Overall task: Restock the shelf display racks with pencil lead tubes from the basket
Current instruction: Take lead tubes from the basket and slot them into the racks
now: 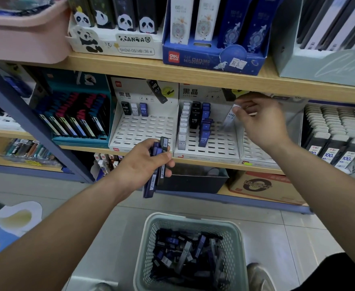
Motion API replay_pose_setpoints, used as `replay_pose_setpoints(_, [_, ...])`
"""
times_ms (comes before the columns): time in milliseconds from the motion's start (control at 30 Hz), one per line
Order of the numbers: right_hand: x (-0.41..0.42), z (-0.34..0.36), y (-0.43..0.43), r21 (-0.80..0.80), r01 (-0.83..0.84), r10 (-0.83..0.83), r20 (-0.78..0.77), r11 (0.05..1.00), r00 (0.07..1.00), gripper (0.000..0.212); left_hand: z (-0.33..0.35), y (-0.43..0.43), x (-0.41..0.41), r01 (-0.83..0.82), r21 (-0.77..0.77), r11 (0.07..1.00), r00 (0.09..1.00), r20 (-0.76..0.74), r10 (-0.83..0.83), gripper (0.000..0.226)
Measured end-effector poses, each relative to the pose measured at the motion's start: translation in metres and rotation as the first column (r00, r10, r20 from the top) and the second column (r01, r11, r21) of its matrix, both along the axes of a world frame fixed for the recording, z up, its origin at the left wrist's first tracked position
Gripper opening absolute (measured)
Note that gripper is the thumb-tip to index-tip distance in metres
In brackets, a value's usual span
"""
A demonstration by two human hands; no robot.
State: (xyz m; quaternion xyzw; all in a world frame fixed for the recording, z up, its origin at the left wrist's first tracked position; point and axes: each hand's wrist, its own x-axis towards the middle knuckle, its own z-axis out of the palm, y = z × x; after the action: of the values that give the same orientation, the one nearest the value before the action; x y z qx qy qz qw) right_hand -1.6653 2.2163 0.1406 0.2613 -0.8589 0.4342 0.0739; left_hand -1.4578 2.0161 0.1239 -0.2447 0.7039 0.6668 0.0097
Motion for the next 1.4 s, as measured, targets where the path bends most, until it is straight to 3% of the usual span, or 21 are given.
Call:
replay_pose_setpoints(233, [-0.021, -0.023, -0.025, 0.025, 0.017, -0.019, 0.073, 1.0, 0.997, 0.011, 0.004, 0.014, -0.014, 0.008, 0.037, 0.999, 1.0, -0.019, -0.008, 0.01])
replay_pose_setpoints(467, [-0.024, -0.028, -0.026, 0.135, 0.035, -0.039, 0.029, 0.99, 0.999, 0.014, 0.003, 0.016, -0.014, 0.027, 0.036, 0.999, 0.999, -0.035, -0.026, 0.007])
replay_pose_setpoints(800, [-0.023, -0.033, -0.031, 0.314, -0.076, 0.115, -0.106, 0.946, 0.988, 0.036, 0.007, 0.014, -0.011, 0.016, 0.071, 0.997, 0.999, -0.031, -0.014, 0.01])
replay_pose_setpoints(1000, [-0.024, -0.03, -0.028, 0.396, -0.102, 0.109, 0.006, 0.913, 0.994, 0.044, 0.008, 0.012, -0.007, 0.022, 0.068, 0.997, 0.999, -0.035, -0.02, 0.006])
replay_pose_setpoints(1133, [0.008, -0.007, -0.026, 0.272, -0.109, 0.13, -0.059, 0.956, 0.99, 0.026, 0.009, 0.013, -0.004, 0.044, 0.07, 0.997, 0.998, -0.052, -0.04, 0.007])
replay_pose_setpoints(1200, [0.038, 0.007, -0.025, 0.148, -0.25, 0.241, 0.074, 0.957, 0.968, 0.017, 0.012, 0.016, -0.003, 0.07, 0.084, 0.994, 0.996, -0.064, -0.064, 0.008])
replay_pose_setpoints(1300, [0.075, 0.016, -0.031, -0.043, -0.47, 0.449, 0.38, 0.882, 0.809, 0.017, 0.015, 0.02, -0.002, 0.129, 0.08, 0.988, 0.989, -0.088, -0.122, 0.011])
replay_pose_setpoints(1400, [0.085, 0.014, -0.037, -0.078, -0.507, 0.494, 0.395, 0.858, 0.775, 0.011, 0.019, 0.025, -0.002, 0.181, 0.097, 0.979, 0.98, -0.105, -0.17, 0.013])
